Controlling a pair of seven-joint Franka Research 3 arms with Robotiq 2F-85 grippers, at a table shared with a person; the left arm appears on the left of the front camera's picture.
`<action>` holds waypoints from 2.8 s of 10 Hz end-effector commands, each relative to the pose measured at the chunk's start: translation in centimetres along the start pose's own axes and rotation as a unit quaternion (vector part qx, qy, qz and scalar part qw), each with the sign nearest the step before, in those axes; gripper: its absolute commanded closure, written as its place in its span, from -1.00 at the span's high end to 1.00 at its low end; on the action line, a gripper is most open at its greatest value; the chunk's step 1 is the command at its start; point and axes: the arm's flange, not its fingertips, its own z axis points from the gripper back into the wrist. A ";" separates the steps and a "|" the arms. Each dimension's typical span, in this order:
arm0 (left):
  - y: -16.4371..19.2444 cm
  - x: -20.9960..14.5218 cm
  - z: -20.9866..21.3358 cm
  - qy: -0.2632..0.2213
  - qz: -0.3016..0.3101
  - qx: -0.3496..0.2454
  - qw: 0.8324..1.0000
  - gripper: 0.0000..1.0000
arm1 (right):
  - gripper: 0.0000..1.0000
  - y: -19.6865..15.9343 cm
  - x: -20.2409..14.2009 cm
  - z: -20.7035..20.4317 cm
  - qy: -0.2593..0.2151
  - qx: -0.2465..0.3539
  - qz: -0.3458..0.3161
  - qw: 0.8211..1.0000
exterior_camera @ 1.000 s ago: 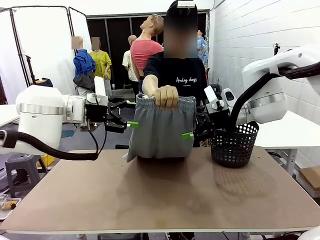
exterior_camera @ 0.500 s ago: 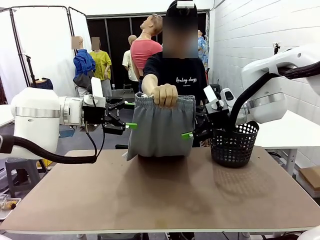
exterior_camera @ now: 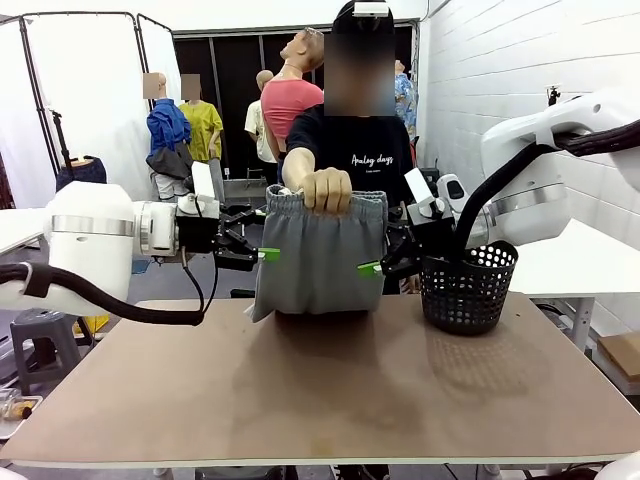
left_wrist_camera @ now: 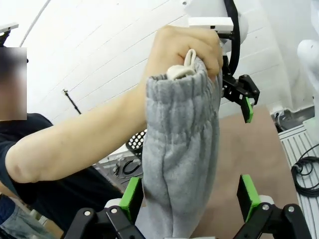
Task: Fold the training pants.
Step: Grab both ends of the Training pants handed by a person, then release the ends of the Training pants and then grab the overlapped ends.
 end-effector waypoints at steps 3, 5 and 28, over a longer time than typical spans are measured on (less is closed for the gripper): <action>2.0 -1.6 -2.0 -0.030 0.047 -0.054 0.997 1.00 | 1.00 -2.2 1.0 -0.3 -0.041 -0.018 -0.027 0.999; 2.4 -2.7 -2.4 -0.043 0.063 -0.071 0.995 1.00 | 0.23 -2.5 1.5 -0.4 -0.043 -0.006 -0.049 0.998; 1.3 -1.5 -3.1 -0.060 0.113 -0.080 0.989 -1.00 | -1.00 -3.6 0.7 -1.1 -0.028 0.000 -0.112 0.993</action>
